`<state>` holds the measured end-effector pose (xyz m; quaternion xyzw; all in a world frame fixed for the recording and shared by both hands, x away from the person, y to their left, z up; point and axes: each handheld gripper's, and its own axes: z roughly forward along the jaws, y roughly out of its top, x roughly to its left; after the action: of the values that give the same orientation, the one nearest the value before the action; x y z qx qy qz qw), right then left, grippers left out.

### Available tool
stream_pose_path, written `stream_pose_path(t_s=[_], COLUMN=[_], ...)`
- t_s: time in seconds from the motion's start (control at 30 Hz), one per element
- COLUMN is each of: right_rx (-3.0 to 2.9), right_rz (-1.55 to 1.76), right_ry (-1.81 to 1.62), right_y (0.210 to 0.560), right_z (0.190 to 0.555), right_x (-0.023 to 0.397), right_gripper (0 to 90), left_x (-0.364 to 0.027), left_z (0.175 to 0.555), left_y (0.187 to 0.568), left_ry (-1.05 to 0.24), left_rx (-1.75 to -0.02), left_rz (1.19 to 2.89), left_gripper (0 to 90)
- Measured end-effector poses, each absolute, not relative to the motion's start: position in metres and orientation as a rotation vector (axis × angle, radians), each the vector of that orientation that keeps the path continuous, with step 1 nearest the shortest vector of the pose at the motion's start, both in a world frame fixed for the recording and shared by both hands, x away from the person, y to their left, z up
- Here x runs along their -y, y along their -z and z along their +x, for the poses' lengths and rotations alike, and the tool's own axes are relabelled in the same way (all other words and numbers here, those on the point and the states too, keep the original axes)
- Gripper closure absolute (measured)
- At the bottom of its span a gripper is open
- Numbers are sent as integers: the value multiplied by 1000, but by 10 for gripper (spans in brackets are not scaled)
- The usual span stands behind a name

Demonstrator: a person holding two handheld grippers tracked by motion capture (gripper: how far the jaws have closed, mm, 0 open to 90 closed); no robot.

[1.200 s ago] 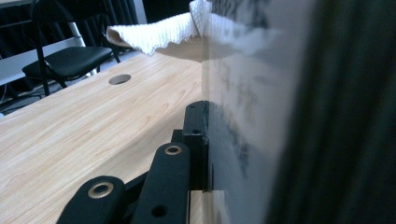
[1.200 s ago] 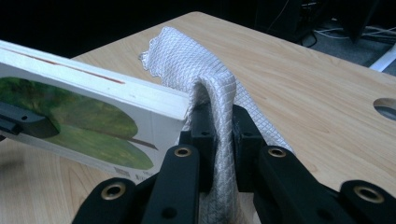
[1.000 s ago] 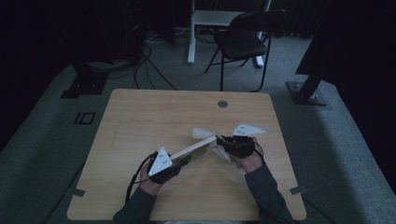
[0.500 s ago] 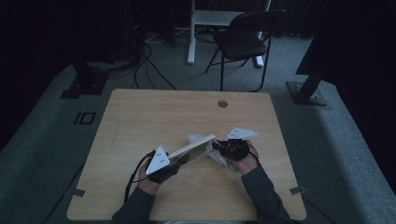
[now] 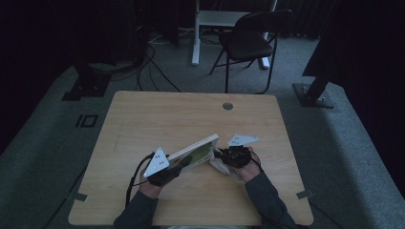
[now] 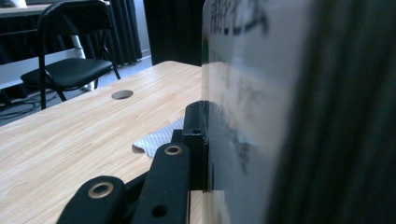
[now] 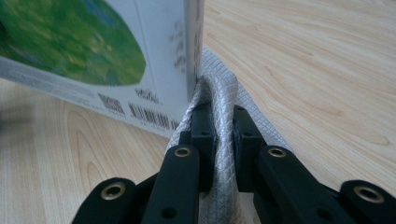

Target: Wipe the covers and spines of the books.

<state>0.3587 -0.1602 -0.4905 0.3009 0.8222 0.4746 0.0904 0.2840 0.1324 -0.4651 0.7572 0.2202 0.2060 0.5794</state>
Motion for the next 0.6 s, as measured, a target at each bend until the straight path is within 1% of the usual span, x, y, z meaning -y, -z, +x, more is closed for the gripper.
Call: stream_pose_path(t_s=[0.6], right_rx=[-2530], right_rz=[874], right_ry=[-1334], right_y=[502], right_z=[358], right_x=[152], right_gripper=[826], left_x=[-138], left_z=[284], left_y=[459], left_ry=[-488], left_rx=[-530], left_rz=[1732], left_gripper=[782])
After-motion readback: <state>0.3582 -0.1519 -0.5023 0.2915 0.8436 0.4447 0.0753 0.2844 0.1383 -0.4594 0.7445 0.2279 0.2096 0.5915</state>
